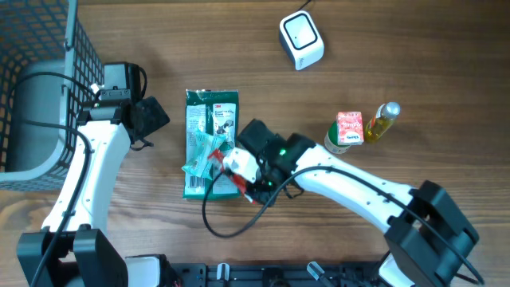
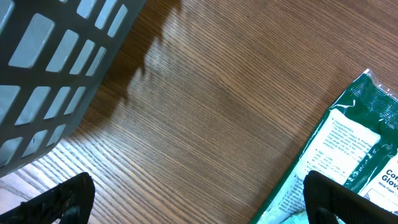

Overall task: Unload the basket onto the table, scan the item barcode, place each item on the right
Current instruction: 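Drag the stick snack down off the gloves packet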

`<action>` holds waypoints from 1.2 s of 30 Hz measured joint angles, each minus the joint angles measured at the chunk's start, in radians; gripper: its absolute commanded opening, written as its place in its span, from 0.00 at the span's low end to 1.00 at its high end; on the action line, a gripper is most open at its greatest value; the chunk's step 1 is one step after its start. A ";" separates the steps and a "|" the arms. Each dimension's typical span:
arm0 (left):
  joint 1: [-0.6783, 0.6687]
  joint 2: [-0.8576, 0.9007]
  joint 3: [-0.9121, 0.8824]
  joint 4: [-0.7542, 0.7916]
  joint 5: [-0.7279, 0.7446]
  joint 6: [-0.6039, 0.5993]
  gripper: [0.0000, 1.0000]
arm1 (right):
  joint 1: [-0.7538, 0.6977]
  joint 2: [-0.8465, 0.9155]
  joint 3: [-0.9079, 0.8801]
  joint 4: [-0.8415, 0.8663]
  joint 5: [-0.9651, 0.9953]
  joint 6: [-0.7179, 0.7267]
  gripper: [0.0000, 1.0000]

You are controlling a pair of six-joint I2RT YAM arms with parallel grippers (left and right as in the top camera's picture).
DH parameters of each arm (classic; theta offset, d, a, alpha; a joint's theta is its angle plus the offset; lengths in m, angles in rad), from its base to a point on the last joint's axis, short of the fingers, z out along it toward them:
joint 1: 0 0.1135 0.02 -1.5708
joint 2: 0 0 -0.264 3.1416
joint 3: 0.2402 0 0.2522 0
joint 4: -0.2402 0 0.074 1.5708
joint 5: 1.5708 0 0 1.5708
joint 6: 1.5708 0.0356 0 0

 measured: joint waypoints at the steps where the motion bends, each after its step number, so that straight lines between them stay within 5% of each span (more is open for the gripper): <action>1: 0.000 0.000 0.000 0.000 0.000 0.000 1.00 | 0.006 0.005 -0.013 0.013 -0.003 -0.014 0.05; 2: 0.000 0.000 0.000 0.000 0.000 0.000 1.00 | 0.012 0.013 -0.029 0.028 -0.006 -0.032 0.05; 6: 0.000 0.000 0.000 0.000 0.000 0.000 1.00 | 0.014 0.032 -0.069 0.086 -0.005 -0.072 0.45; 11: 0.000 0.000 0.000 0.000 0.000 0.000 1.00 | 0.014 0.036 -0.069 0.106 -0.005 -0.072 0.53; 18: 0.000 0.000 0.000 0.000 0.000 0.000 1.00 | 0.014 0.036 -0.068 0.057 0.030 0.136 0.43; 36: 0.000 0.000 0.000 0.000 0.000 0.000 1.00 | 0.040 0.035 -0.146 0.116 0.070 0.161 0.45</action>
